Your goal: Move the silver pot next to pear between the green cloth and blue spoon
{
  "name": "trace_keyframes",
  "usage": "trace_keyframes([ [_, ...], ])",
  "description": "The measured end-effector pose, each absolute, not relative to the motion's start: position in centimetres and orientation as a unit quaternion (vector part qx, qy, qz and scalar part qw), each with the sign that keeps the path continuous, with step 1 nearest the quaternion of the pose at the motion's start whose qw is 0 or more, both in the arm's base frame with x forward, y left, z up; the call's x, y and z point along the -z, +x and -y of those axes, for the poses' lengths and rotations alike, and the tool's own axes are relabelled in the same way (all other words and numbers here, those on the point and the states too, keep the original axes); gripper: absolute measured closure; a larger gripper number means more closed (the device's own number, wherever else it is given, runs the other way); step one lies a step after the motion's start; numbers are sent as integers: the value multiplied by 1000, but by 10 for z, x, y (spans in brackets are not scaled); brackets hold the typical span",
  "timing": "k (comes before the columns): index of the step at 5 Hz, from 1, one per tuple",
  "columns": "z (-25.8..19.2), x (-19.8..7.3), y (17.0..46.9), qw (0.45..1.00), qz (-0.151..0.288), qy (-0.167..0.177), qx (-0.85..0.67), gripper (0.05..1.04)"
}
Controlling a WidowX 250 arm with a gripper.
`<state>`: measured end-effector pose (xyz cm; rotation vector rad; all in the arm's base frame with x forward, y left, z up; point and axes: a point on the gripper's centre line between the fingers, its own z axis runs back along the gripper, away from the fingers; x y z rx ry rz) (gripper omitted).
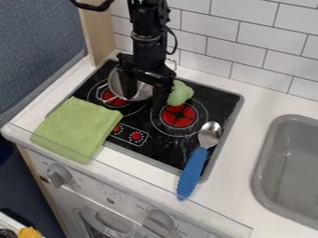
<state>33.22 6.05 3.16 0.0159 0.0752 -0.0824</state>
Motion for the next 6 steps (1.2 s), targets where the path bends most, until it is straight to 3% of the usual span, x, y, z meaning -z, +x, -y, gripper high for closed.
trace_keyframes([
  [2, -62, -16, 342, 996, -68, 1, 50, 137],
  [4, -62, -17, 343, 996, -71, 0, 49, 707],
  [6, -75, -43, 339, 999, -48, 5, 20, 973],
])
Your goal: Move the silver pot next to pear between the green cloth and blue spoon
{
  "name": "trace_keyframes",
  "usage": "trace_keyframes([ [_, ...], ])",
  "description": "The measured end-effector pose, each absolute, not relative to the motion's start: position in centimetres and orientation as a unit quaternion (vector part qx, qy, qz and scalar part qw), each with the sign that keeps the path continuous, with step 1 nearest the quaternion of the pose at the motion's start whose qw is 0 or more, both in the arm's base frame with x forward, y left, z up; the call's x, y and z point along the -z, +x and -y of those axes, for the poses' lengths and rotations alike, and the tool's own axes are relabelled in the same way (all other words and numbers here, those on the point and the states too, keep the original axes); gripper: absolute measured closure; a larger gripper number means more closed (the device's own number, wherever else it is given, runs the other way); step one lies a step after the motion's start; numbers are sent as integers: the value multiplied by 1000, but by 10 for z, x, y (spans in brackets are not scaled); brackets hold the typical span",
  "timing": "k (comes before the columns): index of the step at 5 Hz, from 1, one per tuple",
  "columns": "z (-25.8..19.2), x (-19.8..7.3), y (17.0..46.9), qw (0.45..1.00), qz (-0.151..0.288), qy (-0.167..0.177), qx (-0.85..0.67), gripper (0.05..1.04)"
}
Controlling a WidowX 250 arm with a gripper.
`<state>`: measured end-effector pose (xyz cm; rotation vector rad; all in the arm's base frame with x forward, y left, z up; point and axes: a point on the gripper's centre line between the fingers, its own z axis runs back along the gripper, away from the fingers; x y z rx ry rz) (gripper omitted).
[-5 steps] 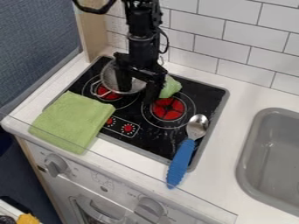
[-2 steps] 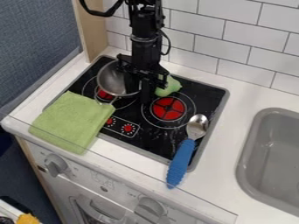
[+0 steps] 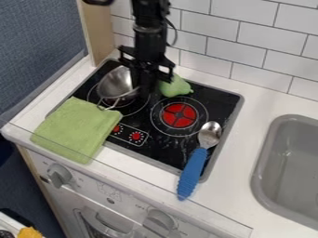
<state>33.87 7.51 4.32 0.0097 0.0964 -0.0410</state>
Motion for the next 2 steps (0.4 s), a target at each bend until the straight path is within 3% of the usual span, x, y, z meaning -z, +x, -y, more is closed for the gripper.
trace_keyframes([
  [2, -90, -80, 327, 1000, -8, 2, -26, 1007],
])
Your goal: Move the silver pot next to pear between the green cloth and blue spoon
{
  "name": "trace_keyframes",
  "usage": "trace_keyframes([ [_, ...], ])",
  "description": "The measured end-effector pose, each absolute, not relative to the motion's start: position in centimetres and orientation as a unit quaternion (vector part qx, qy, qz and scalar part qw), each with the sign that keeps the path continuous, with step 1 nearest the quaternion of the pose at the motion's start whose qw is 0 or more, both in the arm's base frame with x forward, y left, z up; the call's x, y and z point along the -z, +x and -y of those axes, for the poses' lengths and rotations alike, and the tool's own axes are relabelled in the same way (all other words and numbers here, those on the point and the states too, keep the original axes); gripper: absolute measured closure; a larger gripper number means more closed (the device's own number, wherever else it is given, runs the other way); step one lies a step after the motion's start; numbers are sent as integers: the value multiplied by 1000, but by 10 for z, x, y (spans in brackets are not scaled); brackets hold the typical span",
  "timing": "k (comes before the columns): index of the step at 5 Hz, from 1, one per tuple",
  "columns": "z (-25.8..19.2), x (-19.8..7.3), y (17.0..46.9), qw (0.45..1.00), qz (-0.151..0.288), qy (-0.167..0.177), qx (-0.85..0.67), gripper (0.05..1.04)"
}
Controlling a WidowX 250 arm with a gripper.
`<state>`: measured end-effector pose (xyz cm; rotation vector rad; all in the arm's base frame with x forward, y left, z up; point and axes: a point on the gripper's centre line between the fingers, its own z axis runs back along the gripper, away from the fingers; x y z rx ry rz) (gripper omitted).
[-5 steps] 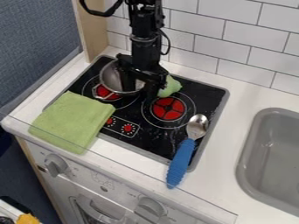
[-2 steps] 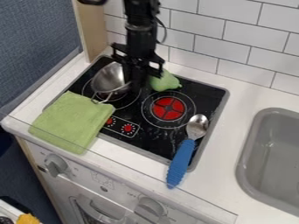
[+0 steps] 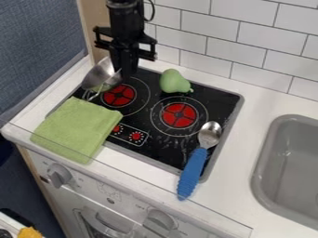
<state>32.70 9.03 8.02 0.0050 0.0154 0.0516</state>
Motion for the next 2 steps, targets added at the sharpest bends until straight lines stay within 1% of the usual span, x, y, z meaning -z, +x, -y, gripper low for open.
trace_keyframes([
  [1, -70, -88, 315, 1000, -10, 2, -17, 1007],
  [2, -30, -87, 301, 1000, -14, -4, 14, 1007],
])
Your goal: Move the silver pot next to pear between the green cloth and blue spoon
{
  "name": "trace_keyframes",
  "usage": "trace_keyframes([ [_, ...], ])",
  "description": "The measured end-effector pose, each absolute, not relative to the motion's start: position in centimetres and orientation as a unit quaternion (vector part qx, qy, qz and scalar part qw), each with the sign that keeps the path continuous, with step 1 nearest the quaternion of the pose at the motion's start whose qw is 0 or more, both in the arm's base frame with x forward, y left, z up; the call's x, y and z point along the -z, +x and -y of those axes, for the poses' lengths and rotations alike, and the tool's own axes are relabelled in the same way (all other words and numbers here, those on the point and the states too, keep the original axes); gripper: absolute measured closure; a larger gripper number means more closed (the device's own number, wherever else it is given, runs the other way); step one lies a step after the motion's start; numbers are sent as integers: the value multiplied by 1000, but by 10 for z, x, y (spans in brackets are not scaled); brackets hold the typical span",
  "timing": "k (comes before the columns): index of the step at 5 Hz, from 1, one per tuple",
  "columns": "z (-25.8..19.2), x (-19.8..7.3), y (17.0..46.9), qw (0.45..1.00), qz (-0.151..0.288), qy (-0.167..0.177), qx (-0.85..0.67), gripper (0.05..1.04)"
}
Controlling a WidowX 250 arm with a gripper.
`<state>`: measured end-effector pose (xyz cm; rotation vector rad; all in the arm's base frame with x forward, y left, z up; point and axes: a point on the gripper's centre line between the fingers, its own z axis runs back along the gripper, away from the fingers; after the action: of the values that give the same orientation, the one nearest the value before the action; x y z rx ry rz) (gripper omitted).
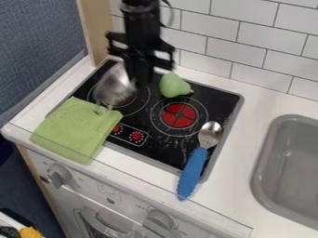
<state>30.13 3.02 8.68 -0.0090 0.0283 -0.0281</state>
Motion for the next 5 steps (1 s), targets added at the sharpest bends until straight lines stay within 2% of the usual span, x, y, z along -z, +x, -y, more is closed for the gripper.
trace_keyframes([
  [1, 5, -75, 289, 999, -28, -3, 45, 1007],
  [2, 21, -71, 287, 998, -25, 1, 54, 1007],
  [4, 22, -47, 282, 997, -69, 9, 36, 1010],
  [5, 21, -45, 280, 997, -74, 1, 36, 1011],
])
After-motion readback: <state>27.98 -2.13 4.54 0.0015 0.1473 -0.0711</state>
